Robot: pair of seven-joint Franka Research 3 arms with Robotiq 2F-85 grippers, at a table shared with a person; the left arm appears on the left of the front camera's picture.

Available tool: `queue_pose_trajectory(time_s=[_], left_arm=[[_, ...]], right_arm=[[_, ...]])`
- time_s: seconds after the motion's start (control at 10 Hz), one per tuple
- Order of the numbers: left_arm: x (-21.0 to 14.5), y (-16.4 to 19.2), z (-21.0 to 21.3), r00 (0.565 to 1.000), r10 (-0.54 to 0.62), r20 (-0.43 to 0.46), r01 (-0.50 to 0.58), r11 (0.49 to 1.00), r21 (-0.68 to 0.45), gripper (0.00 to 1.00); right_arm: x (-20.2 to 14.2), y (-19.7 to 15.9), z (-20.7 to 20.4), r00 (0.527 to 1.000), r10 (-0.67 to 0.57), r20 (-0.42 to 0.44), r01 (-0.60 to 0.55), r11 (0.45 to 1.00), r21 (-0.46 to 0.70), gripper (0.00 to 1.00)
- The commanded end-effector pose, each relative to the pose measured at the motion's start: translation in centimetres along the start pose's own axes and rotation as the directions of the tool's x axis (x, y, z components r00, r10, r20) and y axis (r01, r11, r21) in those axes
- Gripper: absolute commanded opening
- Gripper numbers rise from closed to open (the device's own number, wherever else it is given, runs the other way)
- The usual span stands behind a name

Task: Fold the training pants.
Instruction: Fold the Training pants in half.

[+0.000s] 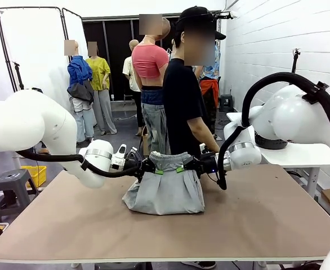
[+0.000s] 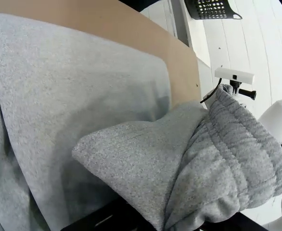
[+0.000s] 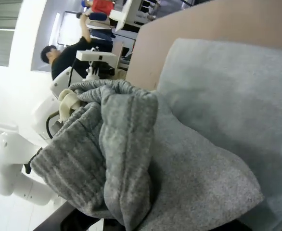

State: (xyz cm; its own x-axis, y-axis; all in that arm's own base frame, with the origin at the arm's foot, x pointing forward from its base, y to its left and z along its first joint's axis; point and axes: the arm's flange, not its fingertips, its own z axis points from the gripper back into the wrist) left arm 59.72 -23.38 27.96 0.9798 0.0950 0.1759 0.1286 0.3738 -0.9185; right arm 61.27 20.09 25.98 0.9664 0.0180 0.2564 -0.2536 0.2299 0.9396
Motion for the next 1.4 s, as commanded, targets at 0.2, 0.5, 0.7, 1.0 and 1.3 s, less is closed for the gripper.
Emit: queue_pose_trajectory(time_s=[0.2, 0.5, 0.7, 1.0, 1.3], left_arm=[[1.7, 2.7, 0.6, 0.999, 0.032, 0.040, -0.036, 0.994, 0.100, 0.00], [1.9, 3.6, 0.5, 0.996, 0.063, 0.061, -0.070, 0.990, 0.122, 0.00], [2.4, 3.9, 0.8, 0.994, 0.061, 0.091, -0.074, 0.987, 0.143, 0.17], [2.1, 3.7, 1.4, 0.987, 0.046, 0.155, -0.074, 0.981, 0.178, 0.76], [1.6, 3.2, 1.9, 0.985, 0.025, 0.172, -0.058, 0.980, 0.192, 1.00]], right_arm=[[2.3, -3.3, 2.4, 0.993, -0.079, 0.082, 0.087, 0.991, -0.098, 0.00], [2.5, -4.2, 2.7, 0.990, -0.106, 0.096, 0.117, 0.987, -0.114, 0.00], [2.8, -4.4, 2.8, 0.989, -0.119, 0.091, 0.130, 0.983, -0.127, 0.12], [2.7, -4.5, 3.8, 0.987, -0.120, 0.111, 0.136, 0.979, -0.150, 0.71], [2.9, -4.2, 5.0, 0.982, -0.080, 0.174, 0.120, 0.964, -0.239, 1.00]])
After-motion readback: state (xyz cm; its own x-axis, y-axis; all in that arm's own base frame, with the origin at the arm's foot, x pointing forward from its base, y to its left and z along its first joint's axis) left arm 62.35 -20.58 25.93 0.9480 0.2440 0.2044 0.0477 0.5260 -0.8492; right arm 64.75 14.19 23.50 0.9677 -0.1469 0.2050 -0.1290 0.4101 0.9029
